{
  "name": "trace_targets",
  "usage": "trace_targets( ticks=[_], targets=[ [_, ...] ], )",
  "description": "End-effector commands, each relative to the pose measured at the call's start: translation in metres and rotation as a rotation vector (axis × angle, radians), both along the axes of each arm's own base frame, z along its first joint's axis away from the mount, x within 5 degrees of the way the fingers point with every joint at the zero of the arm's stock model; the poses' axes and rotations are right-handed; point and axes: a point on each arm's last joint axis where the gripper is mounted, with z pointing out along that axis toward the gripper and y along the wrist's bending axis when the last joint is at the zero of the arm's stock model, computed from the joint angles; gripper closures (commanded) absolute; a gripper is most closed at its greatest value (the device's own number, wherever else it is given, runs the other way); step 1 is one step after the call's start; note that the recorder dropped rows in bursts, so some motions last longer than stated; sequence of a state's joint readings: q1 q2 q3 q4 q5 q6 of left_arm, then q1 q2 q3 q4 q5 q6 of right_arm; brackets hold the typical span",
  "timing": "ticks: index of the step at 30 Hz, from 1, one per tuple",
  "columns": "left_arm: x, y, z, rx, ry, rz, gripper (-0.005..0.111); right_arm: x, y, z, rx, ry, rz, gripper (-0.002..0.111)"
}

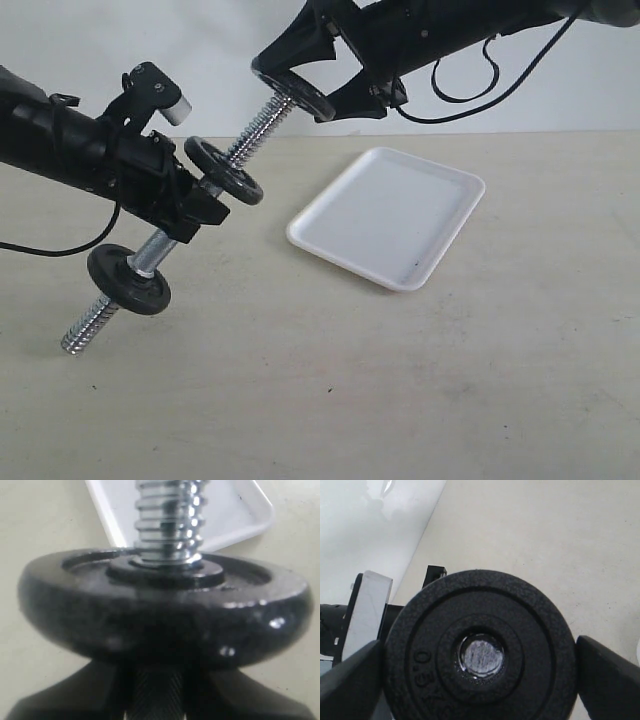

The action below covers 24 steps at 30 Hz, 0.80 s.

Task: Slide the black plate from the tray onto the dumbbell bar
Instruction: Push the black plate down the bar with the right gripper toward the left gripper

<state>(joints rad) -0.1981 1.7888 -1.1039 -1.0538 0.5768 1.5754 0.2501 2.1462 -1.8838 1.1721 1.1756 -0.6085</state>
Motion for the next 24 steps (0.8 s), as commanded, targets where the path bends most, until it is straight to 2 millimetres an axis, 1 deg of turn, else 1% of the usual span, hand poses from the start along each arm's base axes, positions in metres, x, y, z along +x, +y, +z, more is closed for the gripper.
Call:
trace_targets(
  ticks=[1, 24],
  targets=[
    [0.0053, 0.0011, 0.0343, -0.107, -0.074, 0.103, 0.102, -0.0058, 0.0005, 0.0162, 0.058, -0.003, 0.033, 0.108],
    [0.0065, -0.0025, 0.0393, -0.157, -0.118, 0.079, 0.102, -0.0097, 0.0090, 0.0162, 0.059, 0.004, 0.050, 0.108]
  ],
)
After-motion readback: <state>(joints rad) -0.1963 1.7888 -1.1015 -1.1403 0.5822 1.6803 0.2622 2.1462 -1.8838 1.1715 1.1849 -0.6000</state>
